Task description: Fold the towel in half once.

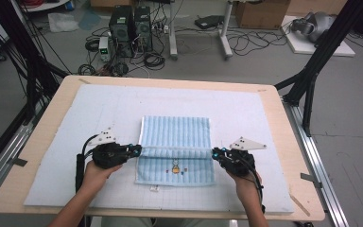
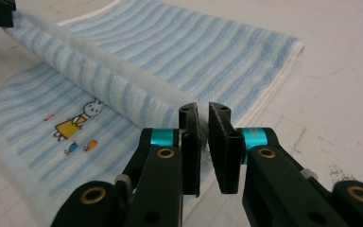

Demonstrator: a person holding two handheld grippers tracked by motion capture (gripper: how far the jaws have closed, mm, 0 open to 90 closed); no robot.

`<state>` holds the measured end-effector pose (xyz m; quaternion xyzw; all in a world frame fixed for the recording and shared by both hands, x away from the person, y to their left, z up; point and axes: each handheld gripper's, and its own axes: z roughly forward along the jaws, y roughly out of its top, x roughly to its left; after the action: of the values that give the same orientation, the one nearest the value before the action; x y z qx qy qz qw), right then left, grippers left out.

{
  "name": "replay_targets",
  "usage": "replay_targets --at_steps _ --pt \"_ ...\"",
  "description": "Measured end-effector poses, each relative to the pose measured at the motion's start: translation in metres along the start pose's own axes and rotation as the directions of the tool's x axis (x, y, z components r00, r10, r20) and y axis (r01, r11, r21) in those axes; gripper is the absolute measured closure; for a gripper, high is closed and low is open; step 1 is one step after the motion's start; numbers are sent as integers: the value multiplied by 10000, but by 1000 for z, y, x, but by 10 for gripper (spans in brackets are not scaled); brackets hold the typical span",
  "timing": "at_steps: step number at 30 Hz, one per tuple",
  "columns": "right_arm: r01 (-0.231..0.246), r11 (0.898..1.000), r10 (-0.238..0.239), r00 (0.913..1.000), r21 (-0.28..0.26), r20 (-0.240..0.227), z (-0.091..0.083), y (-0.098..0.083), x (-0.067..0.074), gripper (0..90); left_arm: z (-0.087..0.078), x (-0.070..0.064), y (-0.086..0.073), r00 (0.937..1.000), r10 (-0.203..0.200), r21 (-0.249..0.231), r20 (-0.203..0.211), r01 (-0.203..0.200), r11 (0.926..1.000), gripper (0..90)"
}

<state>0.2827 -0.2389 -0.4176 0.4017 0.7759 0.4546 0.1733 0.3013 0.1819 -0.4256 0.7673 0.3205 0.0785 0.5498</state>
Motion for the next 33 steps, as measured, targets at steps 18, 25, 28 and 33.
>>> replay_targets --at_steps 18,25,28,33 --pt "487 9988 -485 9984 59 -306 -25 -18 21 832 -17 -21 -21 9983 226 290 545 -242 9993 835" --pt "507 9983 -494 9978 304 -432 -26 -26 24 832 -18 -25 -29 9976 215 562 665 -252 9981 833" --pt "596 9972 -575 9973 460 -460 -27 -28 27 831 -19 -26 -32 9967 113 627 803 -163 9979 832" --pt "647 9965 -620 9968 532 -499 -30 -31 30 822 -22 -29 -35 9950 238 768 972 -314 9966 813"
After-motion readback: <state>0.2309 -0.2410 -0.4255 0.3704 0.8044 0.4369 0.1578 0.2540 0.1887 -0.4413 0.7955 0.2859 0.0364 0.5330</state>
